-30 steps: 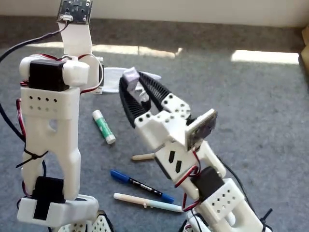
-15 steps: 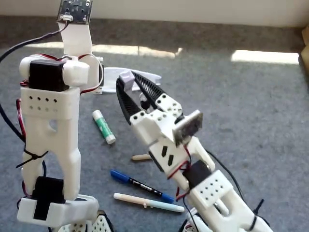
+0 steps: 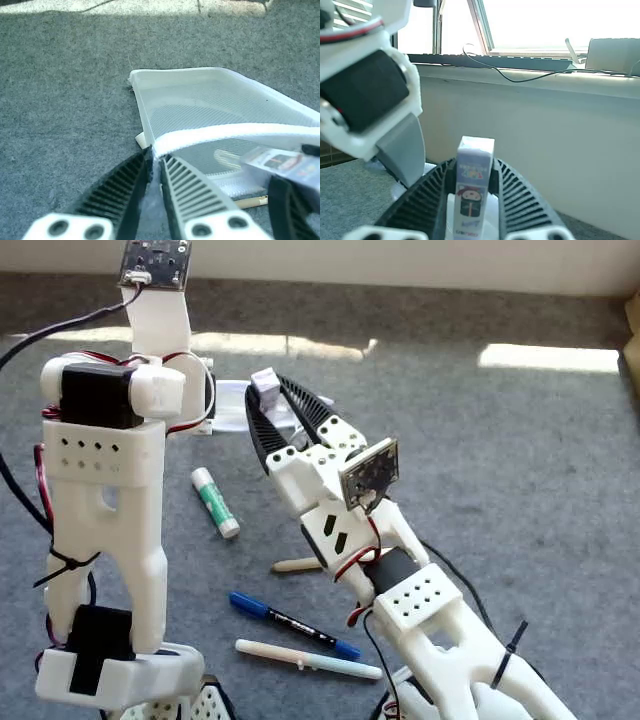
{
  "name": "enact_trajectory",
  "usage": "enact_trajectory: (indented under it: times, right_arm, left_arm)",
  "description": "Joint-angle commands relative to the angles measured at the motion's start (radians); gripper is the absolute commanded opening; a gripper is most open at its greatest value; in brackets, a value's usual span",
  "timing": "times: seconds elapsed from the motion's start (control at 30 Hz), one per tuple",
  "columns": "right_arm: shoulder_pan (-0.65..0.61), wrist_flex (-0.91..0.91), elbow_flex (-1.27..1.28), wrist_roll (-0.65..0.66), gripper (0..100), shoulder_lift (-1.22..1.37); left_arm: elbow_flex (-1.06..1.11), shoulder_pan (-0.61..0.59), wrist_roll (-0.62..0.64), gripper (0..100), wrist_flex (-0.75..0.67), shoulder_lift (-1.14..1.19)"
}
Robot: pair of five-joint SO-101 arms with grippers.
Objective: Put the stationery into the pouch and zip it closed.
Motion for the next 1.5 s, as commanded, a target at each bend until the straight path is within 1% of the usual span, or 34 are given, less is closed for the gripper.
enact_trajectory:
  times: [0.0,0.17,0.53,0.57,0.63,0.7,0.73,0.83,1.0,1.1,1.33,1.47]
  right_arm:
    - [0.013,-0.027,-0.082,0.005,0.5,0.021]
    - [0.008,-0.027,-0.079,0.005,0.5,0.061]
    - [0.01,-0.018,-0.018,0.011,0.7,0.059]
    - [0.01,-0.016,-0.018,0.011,1.3,0.059]
    - [0.01,-0.001,-0.018,0.011,6.3,0.059]
    - [0.005,0.07,-0.022,0.006,12.9,0.059]
    - [0.005,0.111,-0.027,0.005,14.4,0.058]
    - [-0.013,0.202,-0.027,0.005,13.7,0.01]
    - [-0.042,0.282,-0.019,0.005,12.3,-0.139]
    - [-0.051,0.378,-0.024,0.005,12.3,-0.202]
    - [-0.058,0.575,-0.036,0.006,12.3,-0.24]
    - [-0.062,0.731,-0.111,0.003,12.3,-0.245]
  left_arm:
    - [-0.007,-0.01,0.003,1,-0.005,-0.007]
    - [-0.007,-0.01,0.003,1,-0.005,-0.007]
    - [-0.005,-0.01,0.003,1,-0.005,-0.007]
    - [-0.005,-0.01,0.003,1,-0.005,-0.007]
    - [-0.005,-0.01,0.003,1,-0.006,-0.007]
    - [-0.005,-0.007,0.003,1,-0.006,-0.007]
    - [-0.005,-0.007,0.003,1,-0.006,-0.007]
    - [-0.005,-0.008,0.003,1,-0.006,-0.007]
    - [-0.005,-0.007,0.003,1,-0.006,-0.007]
    - [-0.005,-0.007,0.005,1,-0.006,-0.007]
    - [-0.005,-0.01,0.006,1,-0.005,-0.007]
    - [-0.005,-0.031,0.006,1,-0.005,-0.007]
